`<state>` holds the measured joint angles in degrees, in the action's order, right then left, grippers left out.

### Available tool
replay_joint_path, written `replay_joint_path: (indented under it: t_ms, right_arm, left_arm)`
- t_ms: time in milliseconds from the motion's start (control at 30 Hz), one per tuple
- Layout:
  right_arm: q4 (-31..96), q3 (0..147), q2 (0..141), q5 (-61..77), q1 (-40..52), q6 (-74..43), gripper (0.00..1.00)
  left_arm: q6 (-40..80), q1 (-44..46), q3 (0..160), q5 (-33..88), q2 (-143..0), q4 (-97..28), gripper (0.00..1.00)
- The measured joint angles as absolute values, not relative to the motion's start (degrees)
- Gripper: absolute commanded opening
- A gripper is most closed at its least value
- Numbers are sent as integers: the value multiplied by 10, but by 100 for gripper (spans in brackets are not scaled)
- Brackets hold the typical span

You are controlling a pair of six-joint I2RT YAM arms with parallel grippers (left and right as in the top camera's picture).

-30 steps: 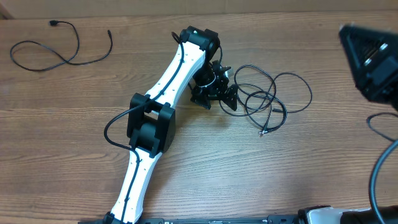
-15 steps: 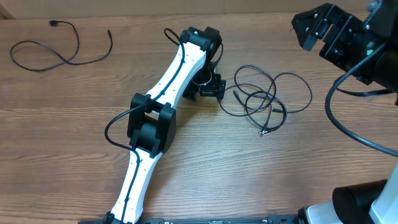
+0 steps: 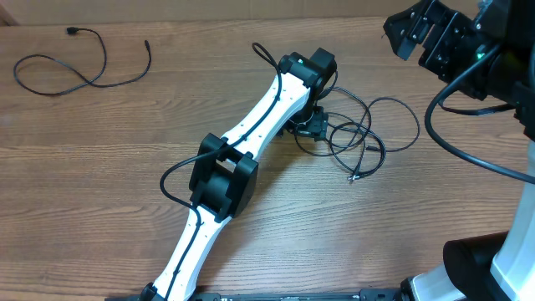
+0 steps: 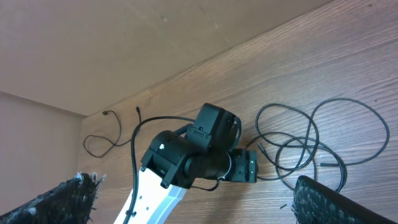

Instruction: Untangle cables

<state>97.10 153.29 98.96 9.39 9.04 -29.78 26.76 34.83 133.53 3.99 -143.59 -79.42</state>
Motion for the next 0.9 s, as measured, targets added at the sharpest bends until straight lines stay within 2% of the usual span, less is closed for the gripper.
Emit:
replay_joint_path:
  t_ms: [133, 200, 267, 467, 700, 800, 833, 867, 900]
  right_arm:
    - [958, 1533, 990, 93, 90, -294, 100]
    - [957, 1533, 990, 68, 90, -278, 100]
    - [969, 1533, 990, 21, 88, -265, 100]
    - [972, 1525, 990, -66, 58, -248, 100]
    - [972, 1524, 990, -91, 56, -242, 100]
    - [972, 1524, 990, -94, 56, -241, 100]
    - [972, 1524, 990, -95, 56, -241, 100]
    - [972, 1524, 990, -95, 56, -241, 100]
    - [972, 1524, 990, -94, 56, -240, 100]
  left_arm:
    - [271, 344, 1335, 35, -1436, -795, 70]
    - [274, 344, 1335, 34, -1436, -795, 83]
    - [283, 344, 1332, 31, -1436, -795, 88]
    - [290, 349, 1305, 31, -1437, -774, 78]
    - [297, 349, 1267, 31, -1437, -709, 56]
    - [298, 349, 1248, 29, -1435, -684, 52]
    - [298, 349, 1244, 27, -1434, -680, 47]
    - [299, 349, 1238, 25, -1431, -673, 33]
    - [301, 349, 1233, 23, -1429, -670, 12]
